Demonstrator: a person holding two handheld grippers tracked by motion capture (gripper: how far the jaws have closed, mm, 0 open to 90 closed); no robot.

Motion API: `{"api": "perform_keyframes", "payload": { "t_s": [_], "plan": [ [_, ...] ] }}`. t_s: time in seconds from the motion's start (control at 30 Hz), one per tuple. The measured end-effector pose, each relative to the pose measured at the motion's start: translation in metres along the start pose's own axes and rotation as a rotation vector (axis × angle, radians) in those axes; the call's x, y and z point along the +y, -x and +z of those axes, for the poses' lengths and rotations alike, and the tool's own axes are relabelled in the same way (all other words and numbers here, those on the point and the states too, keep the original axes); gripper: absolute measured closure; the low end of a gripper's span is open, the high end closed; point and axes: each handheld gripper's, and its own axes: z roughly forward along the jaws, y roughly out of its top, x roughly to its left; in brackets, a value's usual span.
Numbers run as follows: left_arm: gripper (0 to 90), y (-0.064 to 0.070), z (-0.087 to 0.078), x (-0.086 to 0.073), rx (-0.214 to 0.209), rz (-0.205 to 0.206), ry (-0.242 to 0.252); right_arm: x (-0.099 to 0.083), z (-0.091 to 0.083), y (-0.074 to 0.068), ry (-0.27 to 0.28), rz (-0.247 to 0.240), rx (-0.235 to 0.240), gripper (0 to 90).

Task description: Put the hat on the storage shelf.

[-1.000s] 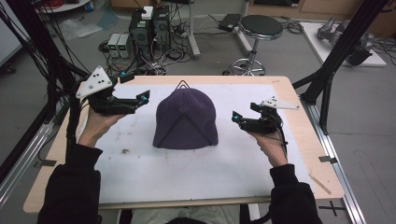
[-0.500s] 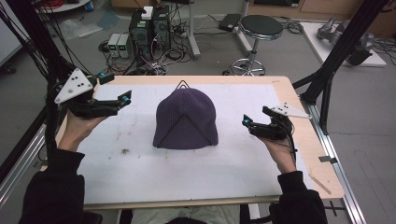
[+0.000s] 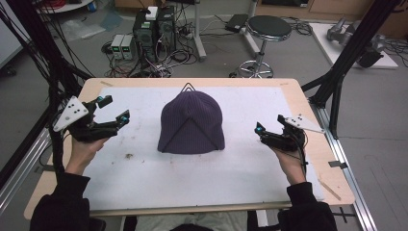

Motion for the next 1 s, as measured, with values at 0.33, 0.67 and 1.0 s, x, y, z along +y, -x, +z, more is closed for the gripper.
{"api": "perform_keyframes", "payload": {
  "t_s": [0.33,0.67,1.0],
  "plan": [
    [20.3,0.003,-0.005,-0.03,0.047,-0.038,-0.011,-0.021,-0.007,0.009,0.024,0.02,-0.052,11.4],
    [20.1,0.01,-0.011,-0.06,0.087,-0.04,-0.028,-0.03,-0.011,0.006,0.066,0.0,-0.118,11.3],
    [19.7,0.016,-0.018,-0.075,0.171,-0.02,-0.019,-0.041,-0.018,0.003,0.132,-0.012,-0.211,11.4]
  ]
}}
